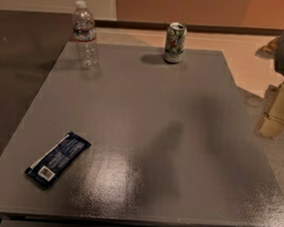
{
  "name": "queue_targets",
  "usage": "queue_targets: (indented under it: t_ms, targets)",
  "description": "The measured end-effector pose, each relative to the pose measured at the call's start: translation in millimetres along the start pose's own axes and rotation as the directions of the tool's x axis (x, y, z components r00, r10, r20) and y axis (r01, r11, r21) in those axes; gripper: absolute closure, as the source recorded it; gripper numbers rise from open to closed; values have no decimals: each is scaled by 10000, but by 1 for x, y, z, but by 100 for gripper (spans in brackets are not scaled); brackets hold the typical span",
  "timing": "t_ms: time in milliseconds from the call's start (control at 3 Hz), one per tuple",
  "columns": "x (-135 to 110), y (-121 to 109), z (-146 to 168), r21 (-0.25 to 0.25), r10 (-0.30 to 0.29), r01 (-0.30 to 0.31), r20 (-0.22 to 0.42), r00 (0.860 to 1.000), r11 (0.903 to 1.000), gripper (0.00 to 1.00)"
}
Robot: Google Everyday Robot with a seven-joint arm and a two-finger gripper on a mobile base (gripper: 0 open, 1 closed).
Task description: Move rxbar blueberry near 7up can
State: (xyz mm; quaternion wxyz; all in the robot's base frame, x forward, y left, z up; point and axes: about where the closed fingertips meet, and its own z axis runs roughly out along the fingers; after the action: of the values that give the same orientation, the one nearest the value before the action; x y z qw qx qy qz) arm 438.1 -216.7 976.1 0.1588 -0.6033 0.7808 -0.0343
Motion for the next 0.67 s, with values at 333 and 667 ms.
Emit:
queue_targets:
  t_ms: [333,667]
  targets:
    - [0,0,0,2,-3,3,1,10000,10000,0]
    - [-25,8,1,-45,-894,896,272,9956,9960,0]
